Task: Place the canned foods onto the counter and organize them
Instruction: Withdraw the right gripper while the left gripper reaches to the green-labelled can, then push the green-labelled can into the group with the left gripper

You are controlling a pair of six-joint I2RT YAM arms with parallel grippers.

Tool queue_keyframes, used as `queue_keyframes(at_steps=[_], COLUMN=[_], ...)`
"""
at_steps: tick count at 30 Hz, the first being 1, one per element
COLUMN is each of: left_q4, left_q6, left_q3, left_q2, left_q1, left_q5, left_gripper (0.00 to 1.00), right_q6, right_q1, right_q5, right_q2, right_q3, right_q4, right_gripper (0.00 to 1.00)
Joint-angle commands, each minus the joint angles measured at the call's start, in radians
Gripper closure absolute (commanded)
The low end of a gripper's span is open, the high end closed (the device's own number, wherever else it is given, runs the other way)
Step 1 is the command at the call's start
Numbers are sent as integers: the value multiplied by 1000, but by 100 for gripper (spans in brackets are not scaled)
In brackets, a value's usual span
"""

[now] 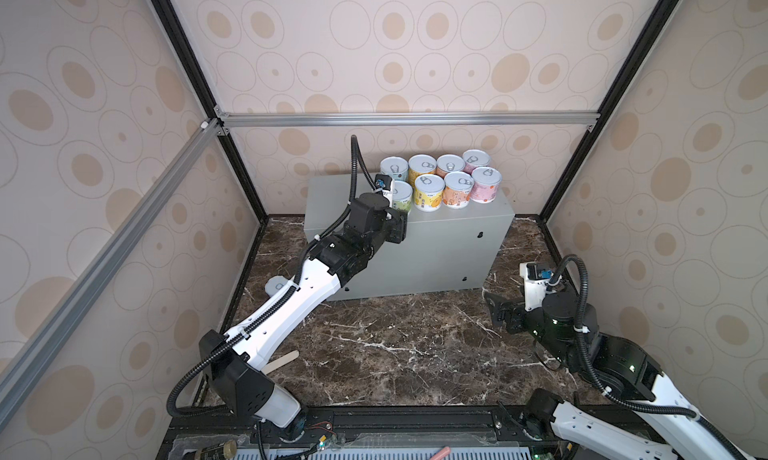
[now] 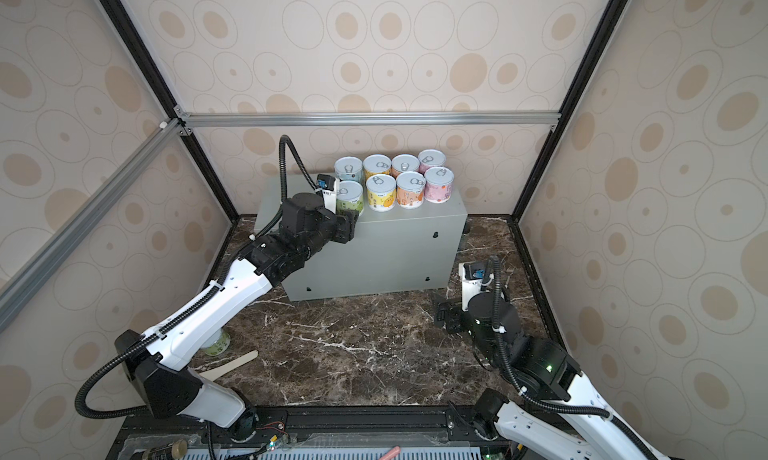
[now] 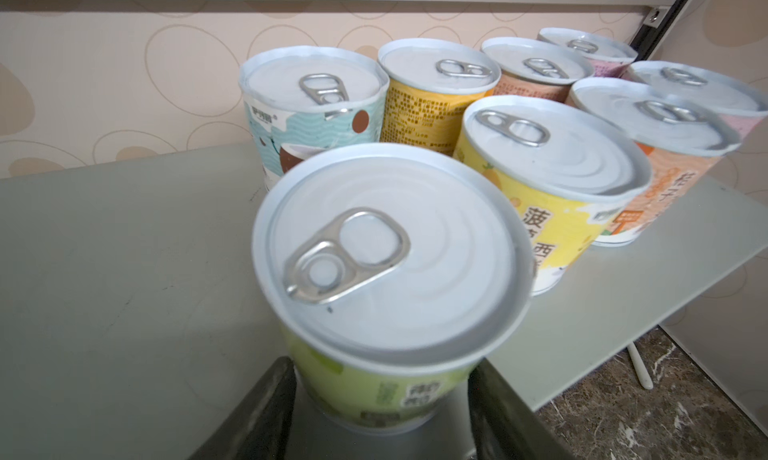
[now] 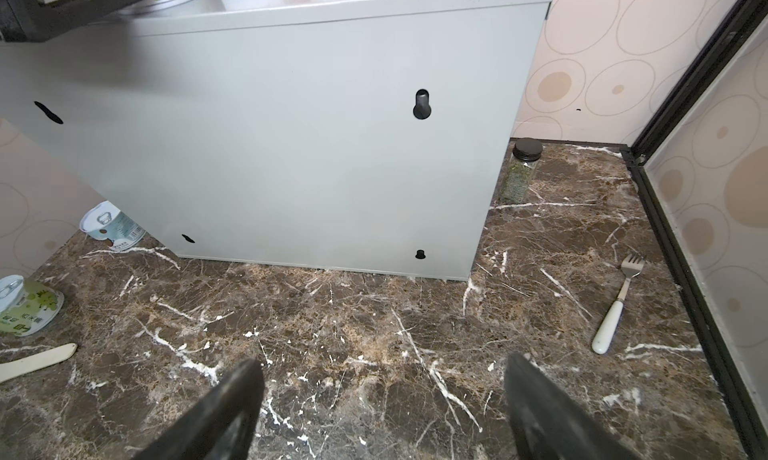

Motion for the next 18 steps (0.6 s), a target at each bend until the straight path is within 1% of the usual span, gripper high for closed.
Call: queue_keyframes(at_steps=[1,7,18], left_q4=[21,20,20], left_q6=[24,39,67], left_q3=[54,75,105], left_q2=[9,32,82], left_q1=[-8,-7,-8], left_q5=[-39,-58,-61], left_gripper=[35,35,34], right_q6=[-4,-4,2], right_q1=[-6,-5,-7], right_q5=[18,20,24], right_q2=[-11,-8,-7], right_q3=[-12,-23,-19], right_q4=[-10,-11,-28], right_gripper=[8,8,8])
